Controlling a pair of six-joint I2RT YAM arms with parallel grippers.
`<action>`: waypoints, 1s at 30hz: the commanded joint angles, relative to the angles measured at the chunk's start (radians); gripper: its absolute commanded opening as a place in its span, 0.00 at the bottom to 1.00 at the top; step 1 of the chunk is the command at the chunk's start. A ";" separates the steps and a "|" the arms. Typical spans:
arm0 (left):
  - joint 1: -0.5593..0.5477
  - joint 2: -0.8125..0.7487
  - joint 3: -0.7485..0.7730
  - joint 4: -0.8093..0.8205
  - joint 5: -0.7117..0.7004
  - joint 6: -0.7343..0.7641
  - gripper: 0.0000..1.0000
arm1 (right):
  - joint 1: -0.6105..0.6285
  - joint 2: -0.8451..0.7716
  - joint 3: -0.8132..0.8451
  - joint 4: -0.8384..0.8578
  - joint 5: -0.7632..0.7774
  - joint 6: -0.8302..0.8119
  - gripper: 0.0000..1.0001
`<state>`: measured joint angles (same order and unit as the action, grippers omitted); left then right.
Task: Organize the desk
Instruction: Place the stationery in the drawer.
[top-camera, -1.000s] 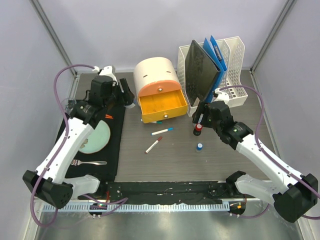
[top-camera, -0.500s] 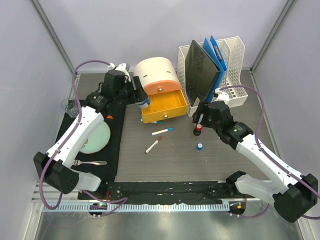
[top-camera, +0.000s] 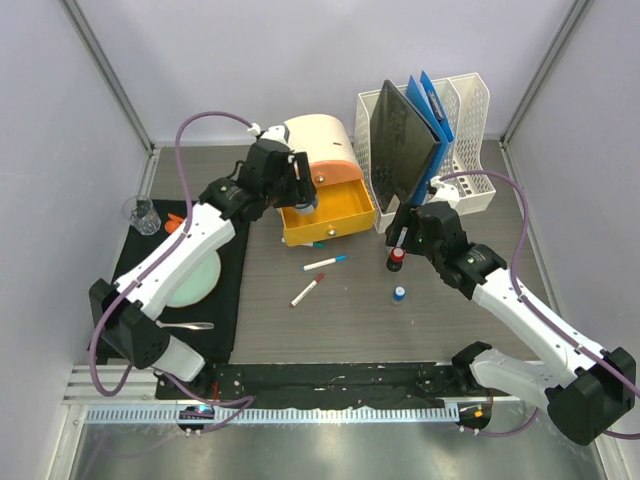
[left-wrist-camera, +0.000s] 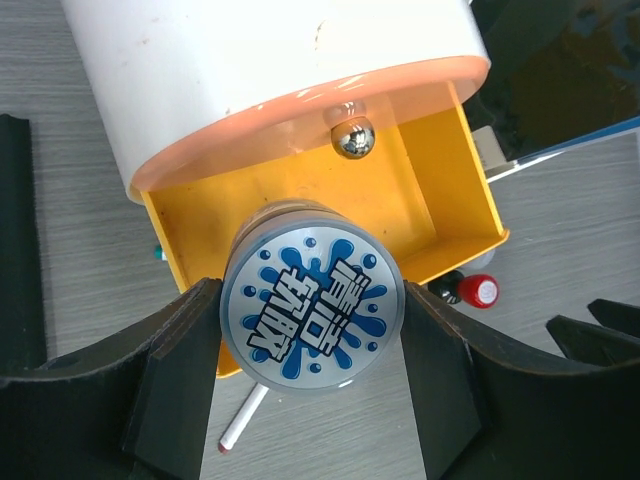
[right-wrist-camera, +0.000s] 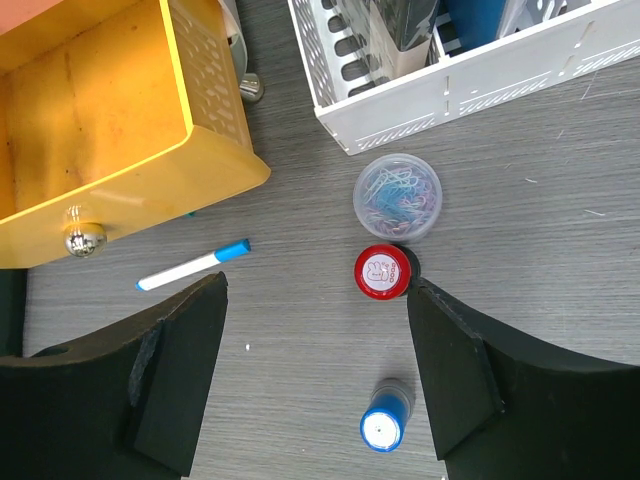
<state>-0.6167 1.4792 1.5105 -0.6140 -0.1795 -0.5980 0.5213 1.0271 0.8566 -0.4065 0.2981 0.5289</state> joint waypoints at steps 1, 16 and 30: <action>-0.031 0.036 0.074 0.010 -0.100 0.006 0.00 | -0.006 -0.015 0.007 0.014 0.024 -0.001 0.78; -0.064 0.141 0.117 -0.033 -0.181 0.023 0.00 | -0.015 -0.019 -0.014 0.020 0.029 -0.003 0.78; -0.068 0.181 0.093 -0.030 -0.218 0.026 0.00 | -0.029 -0.010 -0.030 0.029 0.021 -0.007 0.78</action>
<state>-0.6796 1.6707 1.5764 -0.6888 -0.3504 -0.5831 0.4999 1.0271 0.8322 -0.4057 0.3054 0.5285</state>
